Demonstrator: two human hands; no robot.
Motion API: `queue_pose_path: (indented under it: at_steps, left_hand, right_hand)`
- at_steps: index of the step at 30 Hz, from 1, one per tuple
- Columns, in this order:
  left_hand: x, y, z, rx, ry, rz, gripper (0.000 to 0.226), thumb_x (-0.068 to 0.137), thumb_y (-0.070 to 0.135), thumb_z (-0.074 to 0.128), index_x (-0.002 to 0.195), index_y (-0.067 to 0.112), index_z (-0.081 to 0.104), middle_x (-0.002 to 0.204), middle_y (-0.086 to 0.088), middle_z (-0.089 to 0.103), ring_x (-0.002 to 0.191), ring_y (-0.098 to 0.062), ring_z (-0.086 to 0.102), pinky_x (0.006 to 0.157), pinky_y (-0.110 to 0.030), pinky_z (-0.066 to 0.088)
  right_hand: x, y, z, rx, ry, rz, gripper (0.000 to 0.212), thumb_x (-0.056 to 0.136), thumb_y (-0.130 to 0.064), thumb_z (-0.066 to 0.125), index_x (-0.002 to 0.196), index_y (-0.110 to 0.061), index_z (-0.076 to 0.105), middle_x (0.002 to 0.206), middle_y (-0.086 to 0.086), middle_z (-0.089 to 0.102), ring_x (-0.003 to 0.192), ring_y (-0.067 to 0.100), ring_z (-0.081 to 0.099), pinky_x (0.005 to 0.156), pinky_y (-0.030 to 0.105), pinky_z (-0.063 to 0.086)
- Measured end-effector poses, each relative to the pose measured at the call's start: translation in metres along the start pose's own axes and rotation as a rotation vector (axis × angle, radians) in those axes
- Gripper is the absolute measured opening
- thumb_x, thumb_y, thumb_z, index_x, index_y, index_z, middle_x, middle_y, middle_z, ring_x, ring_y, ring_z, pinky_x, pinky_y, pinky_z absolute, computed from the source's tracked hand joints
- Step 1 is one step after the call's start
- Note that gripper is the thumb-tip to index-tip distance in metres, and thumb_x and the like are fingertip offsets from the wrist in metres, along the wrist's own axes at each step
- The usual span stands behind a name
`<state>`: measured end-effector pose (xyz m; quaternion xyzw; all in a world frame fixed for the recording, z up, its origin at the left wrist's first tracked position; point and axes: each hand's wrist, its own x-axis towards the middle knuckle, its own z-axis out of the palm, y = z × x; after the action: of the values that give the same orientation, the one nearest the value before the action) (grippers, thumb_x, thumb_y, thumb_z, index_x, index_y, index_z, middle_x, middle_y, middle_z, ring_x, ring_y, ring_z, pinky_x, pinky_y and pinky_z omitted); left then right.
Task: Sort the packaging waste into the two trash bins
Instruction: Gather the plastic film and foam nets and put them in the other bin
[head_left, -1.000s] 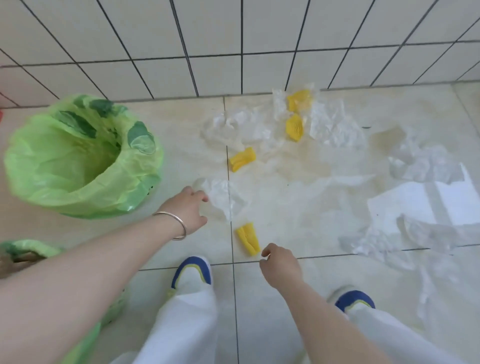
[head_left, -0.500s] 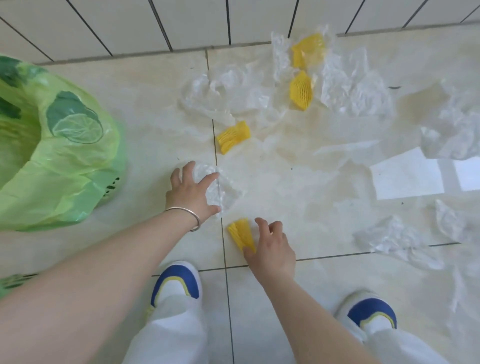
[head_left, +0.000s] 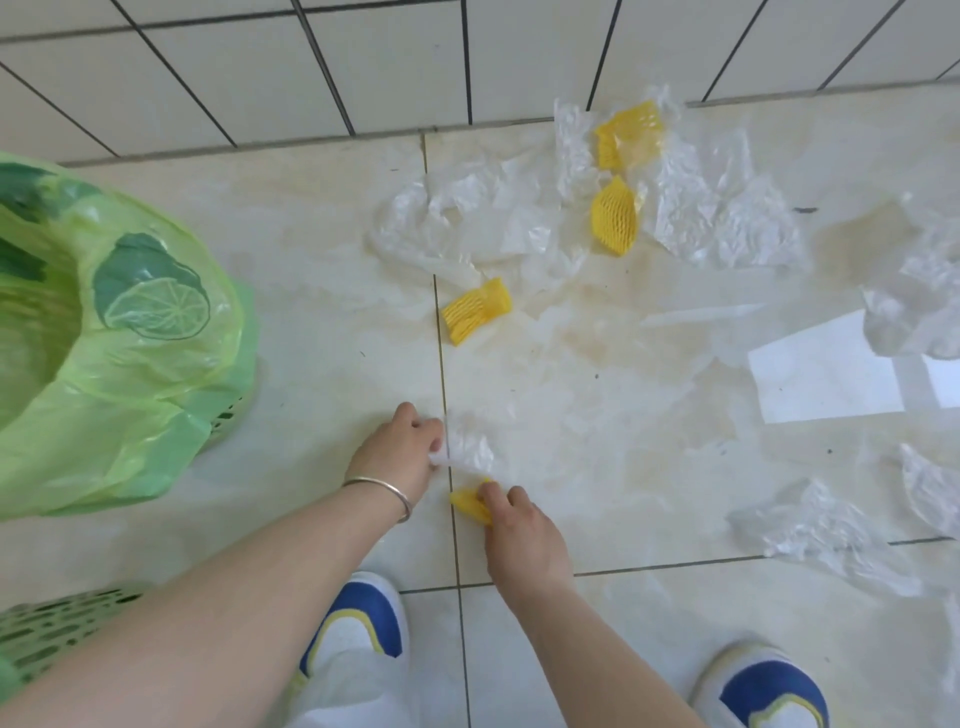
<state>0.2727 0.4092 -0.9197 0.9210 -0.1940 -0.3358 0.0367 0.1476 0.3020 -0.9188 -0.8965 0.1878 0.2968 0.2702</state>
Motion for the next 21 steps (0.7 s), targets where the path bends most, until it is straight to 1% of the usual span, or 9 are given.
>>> queue_pose_path:
  at_steps: [2,5,8,10,11,13,15,18,21]
  left_hand:
    - [0.001,0.006,-0.002,-0.018,-0.031,-0.015,0.023,0.091,0.034,0.054,0.100,0.014,0.059,0.112,-0.008,0.049,0.094,-0.031,0.059,0.078,-0.032,0.045]
    - [0.007,0.017,-0.017,-0.014,0.131,0.016,0.042,0.092,0.048,0.044,0.086,0.010,0.061,0.101,-0.008,0.054,0.090,-0.032,0.059,0.067,-0.031,0.038]
    - [0.019,0.028,-0.043,-0.079,0.331,0.055,0.043,0.088,0.046,0.044,0.066,0.012,0.058,0.087,-0.009,0.059,0.088,-0.031,0.057,0.061,-0.029,0.032]
    - [0.031,0.034,-0.062,-0.127,0.382,0.033,0.040,0.086,0.042,0.050,0.057,0.015,0.046,0.082,-0.008,0.061,0.089,-0.029,0.056,0.062,-0.030,0.034]
    - [0.036,0.038,-0.070,-0.179,0.391,-0.003,0.039,0.085,0.042,0.055,0.058,0.016,0.045,0.080,-0.007,0.060,0.087,-0.029,0.055,0.063,-0.030,0.035]
    - [0.048,0.044,-0.086,-0.325,0.386,-0.085,0.029,0.081,0.045,0.062,0.072,0.022,0.045,0.075,-0.002,0.056,0.081,-0.030,0.056,0.065,-0.030,0.039]
    - [0.061,0.048,-0.097,-0.413,0.352,-0.115,0.032,0.078,0.046,0.065,0.089,0.024,0.044,0.081,0.004,0.055,0.087,-0.031,0.060,0.071,-0.034,0.045]
    - [0.083,0.048,-0.103,-0.473,0.291,-0.114,0.057,0.076,0.045,0.068,0.122,0.027,0.041,0.102,0.000,0.059,0.100,-0.029,0.060,0.082,-0.036,0.048]
    - [0.100,0.044,-0.100,-0.453,0.245,-0.144,0.080,0.073,0.042,0.072,0.140,0.034,0.028,0.120,-0.005,0.046,0.101,-0.028,0.059,0.088,-0.038,0.049]
  right_hand:
    - [0.007,-0.002,-0.010,0.054,0.061,0.041,0.032,0.092,-0.005,0.040,0.122,-0.016,0.046,0.116,0.005,0.048,0.100,0.027,0.056,0.067,0.028,0.032]
    - [0.018,-0.001,-0.036,0.216,0.260,0.079,0.023,0.095,-0.016,0.044,0.116,-0.017,0.053,0.112,0.002,0.051,0.097,0.027,0.057,0.065,0.028,0.033]
    - [0.040,0.000,-0.066,0.328,0.432,0.061,0.022,0.093,-0.022,0.052,0.112,-0.015,0.060,0.111,0.004,0.051,0.104,0.027,0.054,0.072,0.032,0.042]
    - [0.059,-0.001,-0.088,0.349,0.488,0.027,0.022,0.090,-0.021,0.058,0.110,-0.015,0.063,0.117,0.005,0.049,0.112,0.025,0.049,0.079,0.030,0.042]
    - [0.069,-0.002,-0.098,0.337,0.506,-0.003,0.021,0.089,-0.021,0.060,0.109,-0.015,0.064,0.123,0.005,0.048,0.115,0.026,0.046,0.082,0.030,0.041]
    - [0.086,-0.004,-0.119,0.282,0.533,-0.085,0.020,0.086,-0.022,0.063,0.105,-0.015,0.066,0.135,0.005,0.044,0.121,0.027,0.041,0.089,0.032,0.040]
    - [0.102,-0.006,-0.139,0.184,0.540,-0.158,0.019,0.085,-0.024,0.064,0.101,-0.016,0.068,0.146,0.004,0.038,0.132,0.028,0.032,0.096,0.036,0.038]
    - [0.127,-0.010,-0.166,-0.025,0.434,-0.203,0.019,0.087,-0.032,0.060,0.103,-0.025,0.067,0.158,-0.003,0.017,0.147,0.023,0.006,0.110,0.039,0.025]
    - [0.153,-0.015,-0.182,-0.171,0.281,-0.218,0.017,0.090,-0.037,0.055,0.103,-0.036,0.066,0.160,-0.010,-0.001,0.147,0.017,-0.015,0.120,0.043,0.005]
